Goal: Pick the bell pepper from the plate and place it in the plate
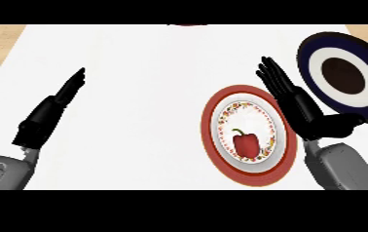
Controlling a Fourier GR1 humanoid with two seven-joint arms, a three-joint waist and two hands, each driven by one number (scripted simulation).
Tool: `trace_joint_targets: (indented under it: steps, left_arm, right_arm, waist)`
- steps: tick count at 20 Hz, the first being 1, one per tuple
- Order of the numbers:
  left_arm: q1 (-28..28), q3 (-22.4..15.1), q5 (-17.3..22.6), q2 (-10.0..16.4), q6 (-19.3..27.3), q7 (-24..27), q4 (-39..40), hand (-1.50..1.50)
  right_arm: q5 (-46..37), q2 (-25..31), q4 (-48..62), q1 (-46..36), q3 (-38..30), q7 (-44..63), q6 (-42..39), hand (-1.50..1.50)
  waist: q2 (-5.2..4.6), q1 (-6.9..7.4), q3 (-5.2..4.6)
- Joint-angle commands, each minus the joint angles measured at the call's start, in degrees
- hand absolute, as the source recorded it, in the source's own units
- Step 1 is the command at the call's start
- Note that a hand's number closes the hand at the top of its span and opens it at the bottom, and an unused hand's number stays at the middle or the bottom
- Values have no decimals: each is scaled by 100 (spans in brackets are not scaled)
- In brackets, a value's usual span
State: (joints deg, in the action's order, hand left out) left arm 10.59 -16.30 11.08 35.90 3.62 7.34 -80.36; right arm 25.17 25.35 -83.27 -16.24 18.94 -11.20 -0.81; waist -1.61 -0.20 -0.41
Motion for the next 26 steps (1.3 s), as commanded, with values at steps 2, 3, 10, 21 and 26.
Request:
trace_joint_targets:
  steps: [2, 3, 10, 21, 26]
  left_arm:
    - [196, -6, -175, -608, 351, -202, 345, 0]
    - [251, 230, 25, -546, 467, -391, 176, 0]
    - [326, 335, 236, -824, 731, -702, 133, 0]
    - [182, 406, 17, -1075, 927, -832, 14, 0]
    - [340, 333, -232, -1310, 1214, -993, 129, 0]
  right_arm:
    - [-258, -861, -181, -233, 28, 377, 1052, -150]
    - [-327, -963, -707, -10, 92, 621, 1565, -150]
    - [-3214, -135, -95, -411, 1109, 1201, 3059, 150]
    - [-5814, -828, -860, 912, 2121, 2399, 4946, -150]
    - [-6864, -92, -2601, 1271, 1887, 3997, 3881, -150]
  waist:
    - [159, -9, 37]
    - [195, -62, 34]
    - [253, -33, -4]
    - [215, -61, 26]
    - [237, -171, 17]
